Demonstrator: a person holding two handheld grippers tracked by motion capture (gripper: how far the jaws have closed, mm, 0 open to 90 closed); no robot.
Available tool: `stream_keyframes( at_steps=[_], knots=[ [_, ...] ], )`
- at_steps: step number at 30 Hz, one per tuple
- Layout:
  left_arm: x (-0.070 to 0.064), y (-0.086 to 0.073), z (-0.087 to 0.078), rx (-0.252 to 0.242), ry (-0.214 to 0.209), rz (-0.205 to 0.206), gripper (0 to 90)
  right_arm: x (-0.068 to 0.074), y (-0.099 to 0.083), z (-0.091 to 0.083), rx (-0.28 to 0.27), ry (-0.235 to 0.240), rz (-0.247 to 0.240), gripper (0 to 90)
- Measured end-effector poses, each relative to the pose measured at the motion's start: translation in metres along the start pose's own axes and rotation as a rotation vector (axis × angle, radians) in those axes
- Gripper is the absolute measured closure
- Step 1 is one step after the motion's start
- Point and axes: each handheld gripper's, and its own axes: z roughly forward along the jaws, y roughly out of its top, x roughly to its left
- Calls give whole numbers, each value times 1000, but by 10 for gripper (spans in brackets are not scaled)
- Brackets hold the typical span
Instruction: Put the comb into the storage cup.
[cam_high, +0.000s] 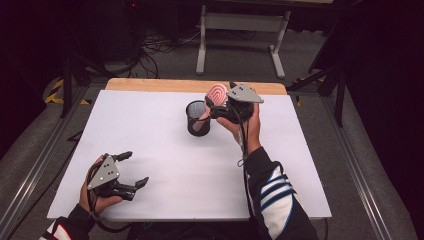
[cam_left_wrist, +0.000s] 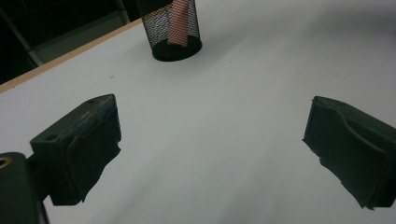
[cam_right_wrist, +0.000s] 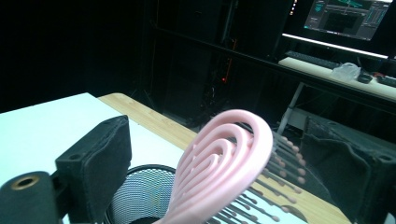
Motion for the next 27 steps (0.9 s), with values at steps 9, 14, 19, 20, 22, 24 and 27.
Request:
stream_keyframes(
  at_steps=[9, 14, 19, 20, 22, 24, 27],
  knots=[
    [-2, 1, 0, 2, 0, 7, 49, -6, 8, -10, -21, -12, 9, 94],
    [-1, 0, 1, 6, -2, 1, 49, -4, 10, -15, -25, 1, 4, 94],
    [-1, 0, 1, 5, -2, 1, 48, -4, 11, -18, -27, 7, 7, 94],
    [-1, 0, 2, 5, -1, 1, 49, -4, 11, -18, -27, 10, 8, 94],
    [-2, 0, 2, 7, 0, 4, 48, -4, 11, -20, -24, 10, 2, 94],
    [-2, 0, 1, 7, -1, 3, 48, -4, 12, -21, -23, 11, 3, 94],
    [-2, 0, 2, 8, -1, 5, 48, -3, 12, -23, -17, 17, -3, 94]
  ],
)
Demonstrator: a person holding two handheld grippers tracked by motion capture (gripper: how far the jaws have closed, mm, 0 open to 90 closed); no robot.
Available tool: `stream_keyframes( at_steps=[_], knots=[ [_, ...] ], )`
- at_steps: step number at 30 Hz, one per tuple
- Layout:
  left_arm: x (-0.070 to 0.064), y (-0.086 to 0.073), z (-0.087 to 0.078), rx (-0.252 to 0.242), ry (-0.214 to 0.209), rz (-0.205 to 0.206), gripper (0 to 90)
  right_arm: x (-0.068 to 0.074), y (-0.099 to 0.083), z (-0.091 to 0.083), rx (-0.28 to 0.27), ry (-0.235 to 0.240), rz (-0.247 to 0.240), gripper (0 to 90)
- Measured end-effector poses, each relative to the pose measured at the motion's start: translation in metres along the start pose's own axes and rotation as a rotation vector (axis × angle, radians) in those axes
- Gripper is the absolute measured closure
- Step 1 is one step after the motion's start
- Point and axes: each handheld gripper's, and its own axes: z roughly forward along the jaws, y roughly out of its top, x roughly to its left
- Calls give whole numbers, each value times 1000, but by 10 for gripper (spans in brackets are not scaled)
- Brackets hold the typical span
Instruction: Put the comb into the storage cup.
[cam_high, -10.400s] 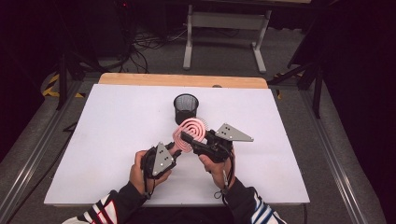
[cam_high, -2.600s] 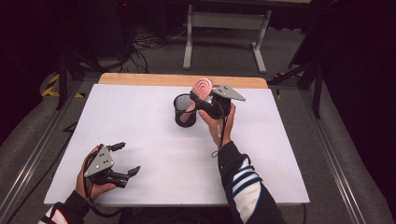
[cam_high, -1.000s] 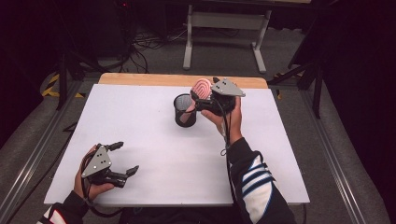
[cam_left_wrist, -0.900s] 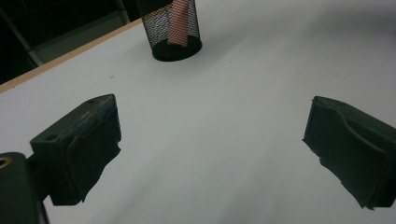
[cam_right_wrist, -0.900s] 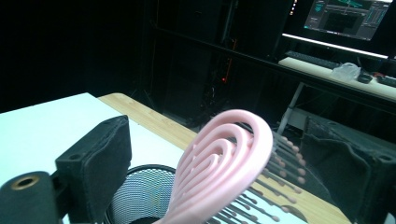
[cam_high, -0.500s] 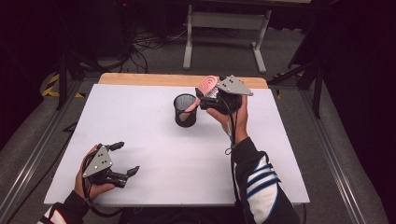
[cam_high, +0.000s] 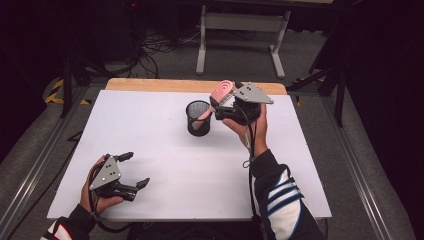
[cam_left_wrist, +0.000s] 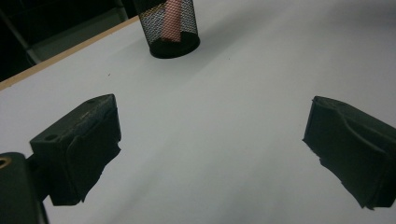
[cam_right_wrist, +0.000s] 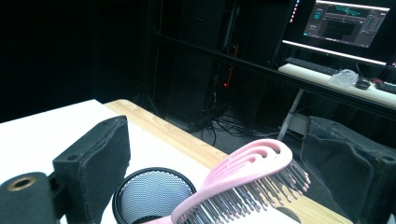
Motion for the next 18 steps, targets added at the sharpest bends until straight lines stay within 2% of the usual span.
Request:
stream_keyframes(
  at_steps=[18],
  knots=[
    [-1, 0, 1, 6, 2, 7, 48, 3, -3, -11, -4, 15, -32, 107]
  ],
)
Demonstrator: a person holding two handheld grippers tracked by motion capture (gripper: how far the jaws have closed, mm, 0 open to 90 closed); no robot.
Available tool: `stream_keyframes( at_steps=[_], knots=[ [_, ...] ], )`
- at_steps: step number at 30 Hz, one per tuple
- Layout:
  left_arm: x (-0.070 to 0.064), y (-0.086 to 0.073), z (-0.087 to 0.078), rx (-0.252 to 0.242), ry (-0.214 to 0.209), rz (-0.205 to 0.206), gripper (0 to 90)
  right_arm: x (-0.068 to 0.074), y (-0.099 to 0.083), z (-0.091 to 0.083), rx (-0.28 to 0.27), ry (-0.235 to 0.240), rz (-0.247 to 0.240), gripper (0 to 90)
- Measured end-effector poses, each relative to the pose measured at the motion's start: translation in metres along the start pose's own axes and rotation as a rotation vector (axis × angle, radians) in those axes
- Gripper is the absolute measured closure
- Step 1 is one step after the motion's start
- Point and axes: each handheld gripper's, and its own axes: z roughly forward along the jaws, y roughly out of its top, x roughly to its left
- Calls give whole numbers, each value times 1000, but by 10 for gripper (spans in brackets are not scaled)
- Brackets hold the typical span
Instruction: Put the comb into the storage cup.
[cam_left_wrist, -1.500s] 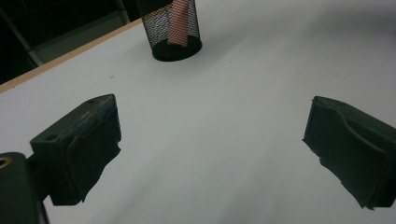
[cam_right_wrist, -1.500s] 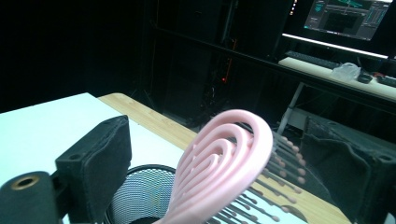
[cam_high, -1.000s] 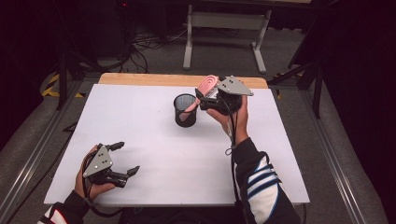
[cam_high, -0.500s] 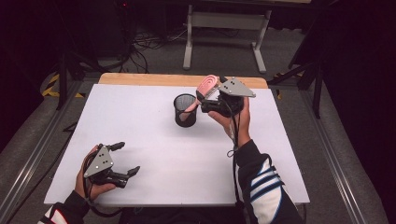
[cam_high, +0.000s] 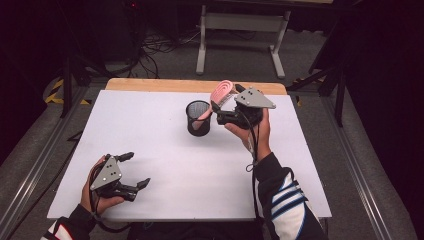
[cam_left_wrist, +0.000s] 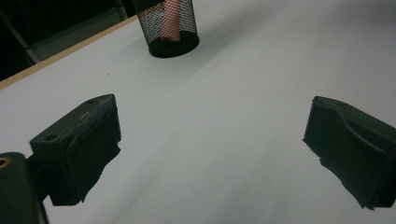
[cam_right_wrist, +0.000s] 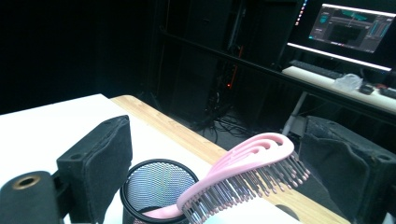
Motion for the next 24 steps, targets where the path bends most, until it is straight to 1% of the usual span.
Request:
stream_keyframes(
  at_steps=[3, 10, 19, 24],
  knots=[
    [0, 0, 1, 0, -3, -3, 48, 2, 0, -3, -9, 1, -5, 103],
    [0, 0, 1, -2, -7, -2, 47, 4, -2, -5, 0, 7, -10, 91],
    [-1, 0, 1, -1, -6, -1, 46, 6, -2, -14, -11, 15, -18, 91],
    [-1, 0, 1, -3, -3, 1, 45, 7, -1, -18, -16, 17, -30, 91]
  ],
)
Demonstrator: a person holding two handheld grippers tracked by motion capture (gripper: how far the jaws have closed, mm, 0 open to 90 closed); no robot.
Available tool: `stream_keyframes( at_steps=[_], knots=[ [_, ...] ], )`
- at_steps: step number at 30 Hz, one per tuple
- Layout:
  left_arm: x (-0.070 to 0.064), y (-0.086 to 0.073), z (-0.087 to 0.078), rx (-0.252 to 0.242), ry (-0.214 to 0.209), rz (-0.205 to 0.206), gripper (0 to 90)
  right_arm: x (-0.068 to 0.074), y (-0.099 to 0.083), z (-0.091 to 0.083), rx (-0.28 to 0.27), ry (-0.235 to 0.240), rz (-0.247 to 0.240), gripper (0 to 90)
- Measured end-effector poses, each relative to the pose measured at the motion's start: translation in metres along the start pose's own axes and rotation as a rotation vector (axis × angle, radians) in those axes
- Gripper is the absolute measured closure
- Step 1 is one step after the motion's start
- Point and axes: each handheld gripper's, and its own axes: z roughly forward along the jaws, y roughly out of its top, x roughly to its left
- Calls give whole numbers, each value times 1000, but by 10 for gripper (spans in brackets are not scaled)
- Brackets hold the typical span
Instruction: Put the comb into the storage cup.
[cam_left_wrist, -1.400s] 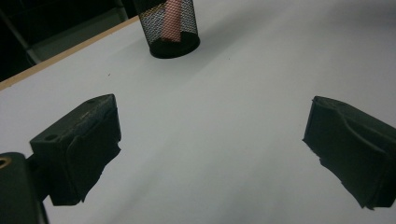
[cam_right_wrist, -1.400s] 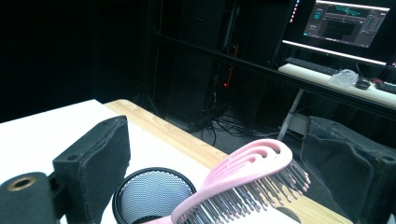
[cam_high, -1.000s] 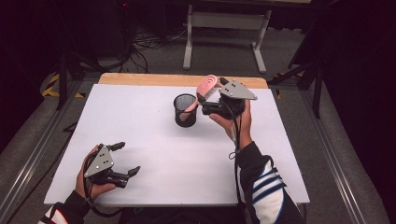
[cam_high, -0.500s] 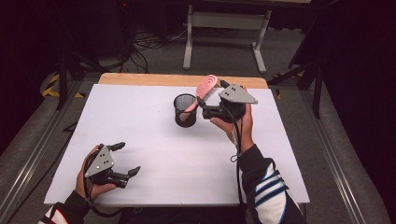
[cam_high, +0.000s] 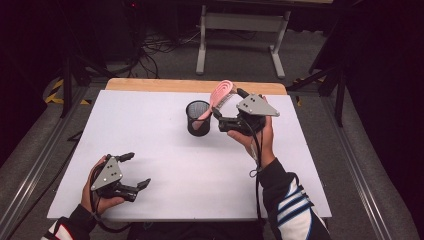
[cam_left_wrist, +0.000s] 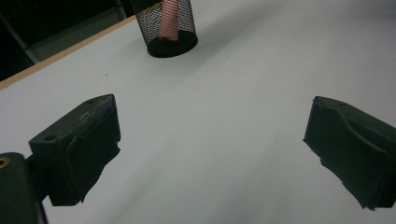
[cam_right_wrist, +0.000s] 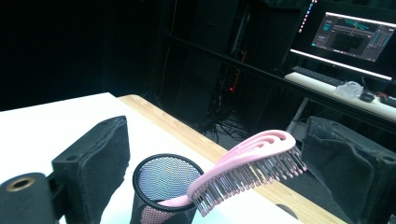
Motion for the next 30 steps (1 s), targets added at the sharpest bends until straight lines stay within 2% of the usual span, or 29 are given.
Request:
stream_keyframes(
  at_steps=[14, 30],
  knots=[
    [0, 0, -1, -3, -5, 1, 42, 9, -5, -10, -3, 23, -24, 91],
    [-1, 0, -1, -1, -7, 3, 33, 16, -20, -24, 15, 39, -50, 85]
  ],
)
